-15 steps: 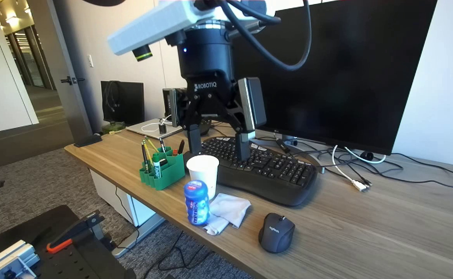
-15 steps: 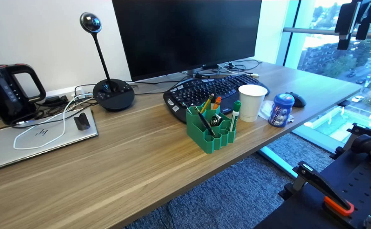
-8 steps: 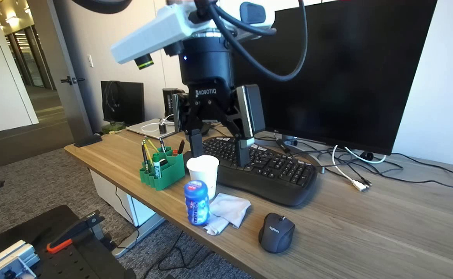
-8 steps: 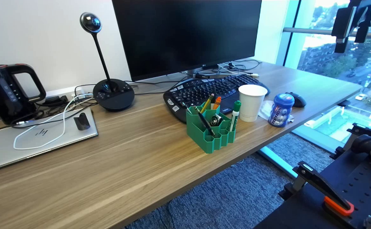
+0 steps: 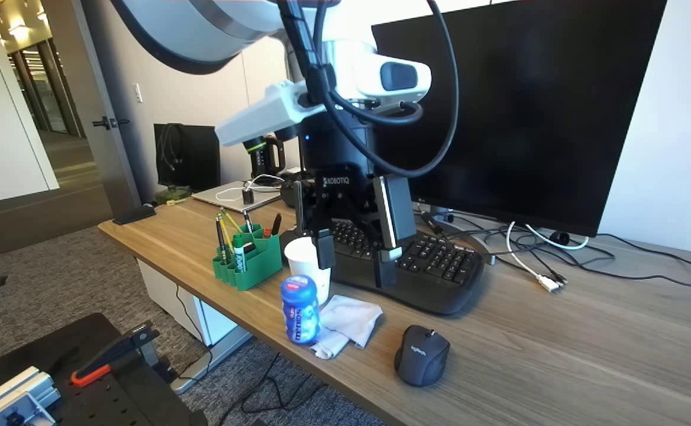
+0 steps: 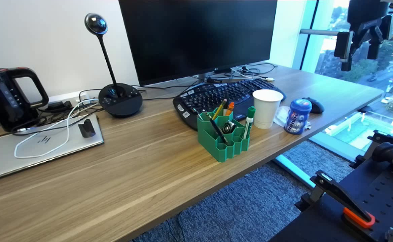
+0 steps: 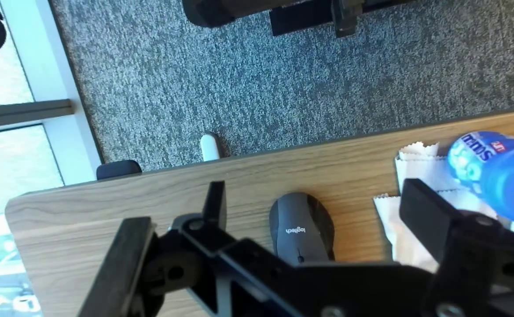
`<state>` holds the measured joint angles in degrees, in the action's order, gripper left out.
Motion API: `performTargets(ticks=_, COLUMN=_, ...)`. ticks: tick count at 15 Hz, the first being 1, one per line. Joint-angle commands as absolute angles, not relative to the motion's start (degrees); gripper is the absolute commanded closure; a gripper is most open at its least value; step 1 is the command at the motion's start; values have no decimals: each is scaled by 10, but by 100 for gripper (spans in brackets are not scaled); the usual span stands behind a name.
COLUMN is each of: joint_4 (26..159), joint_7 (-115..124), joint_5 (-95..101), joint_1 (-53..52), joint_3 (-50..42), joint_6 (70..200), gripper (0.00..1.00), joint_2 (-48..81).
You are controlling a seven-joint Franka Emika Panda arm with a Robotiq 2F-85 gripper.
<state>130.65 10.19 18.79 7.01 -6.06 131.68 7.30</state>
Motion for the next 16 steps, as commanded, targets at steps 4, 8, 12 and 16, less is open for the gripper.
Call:
performTargets(ticks=4, joint_4=1228, joint_7=99, joint_5=158, joint_1=64, joint_3=-67, joint_6=1313, gripper=0, joint_2=129)
performTargets(ticks=8, joint_4=1210, joint_7=56, joint_5=125, joint_1=70, joint_3=-64, joint_6=1307, gripper=0, joint_2=147)
performTargets(ticks=12, joint_4=1192, joint_7=7, joint_5=82, joint_1=76, joint_3=-61, joint_6=1276, gripper=0, joint_2=163)
performTargets(ticks=16, joint_4=1203, joint_7=17, joint_5=95, joint_1=69, joint_3=-66, joint_6=1285, gripper=0, joint_2=161)
